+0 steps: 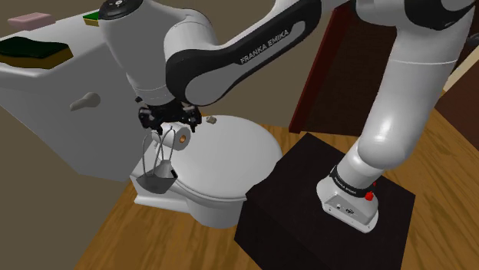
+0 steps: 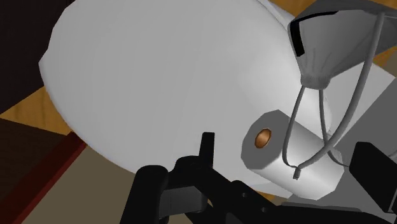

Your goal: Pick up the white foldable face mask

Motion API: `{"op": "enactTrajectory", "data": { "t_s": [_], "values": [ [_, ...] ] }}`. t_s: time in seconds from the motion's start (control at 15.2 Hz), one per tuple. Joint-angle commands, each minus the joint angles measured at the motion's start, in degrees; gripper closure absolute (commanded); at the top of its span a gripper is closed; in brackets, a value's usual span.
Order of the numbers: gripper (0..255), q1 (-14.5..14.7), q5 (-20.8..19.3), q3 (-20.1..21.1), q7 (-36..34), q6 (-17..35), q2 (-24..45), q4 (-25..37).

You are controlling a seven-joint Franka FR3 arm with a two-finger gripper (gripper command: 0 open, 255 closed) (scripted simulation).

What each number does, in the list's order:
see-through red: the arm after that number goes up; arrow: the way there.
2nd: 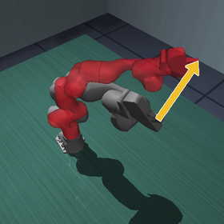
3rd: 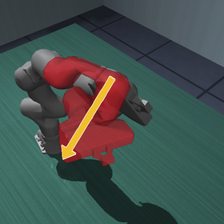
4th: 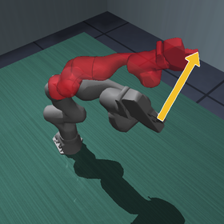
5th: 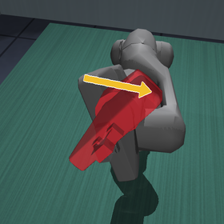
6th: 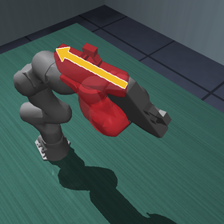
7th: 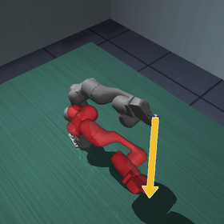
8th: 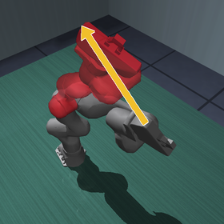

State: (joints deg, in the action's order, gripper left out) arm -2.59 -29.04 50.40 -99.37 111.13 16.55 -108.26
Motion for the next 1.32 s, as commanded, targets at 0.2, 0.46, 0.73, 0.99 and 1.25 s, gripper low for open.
{"op": "enactTrajectory", "data": {
  "t_s": [0.2,0.46,0.73,0.99,1.25],
  "values": [
    [0,10.78,-9.73,-5.87,-9.47,-6.39,14.66,14.9],
    [0,14.67,-12.38,-8.41,-11.84,-7.58,20.02,20.37],
    [0,14.9,-13.42,-9.1,-12.91,-5.65,21.37,19.35],
    [255,15.04,-13.85,-9.39,-13.3,-4.97,21.97,19.09],
    [255,15.0,-13.85,-9.39,-13.27,-4.95,21.95,19.06]
  ]
}}
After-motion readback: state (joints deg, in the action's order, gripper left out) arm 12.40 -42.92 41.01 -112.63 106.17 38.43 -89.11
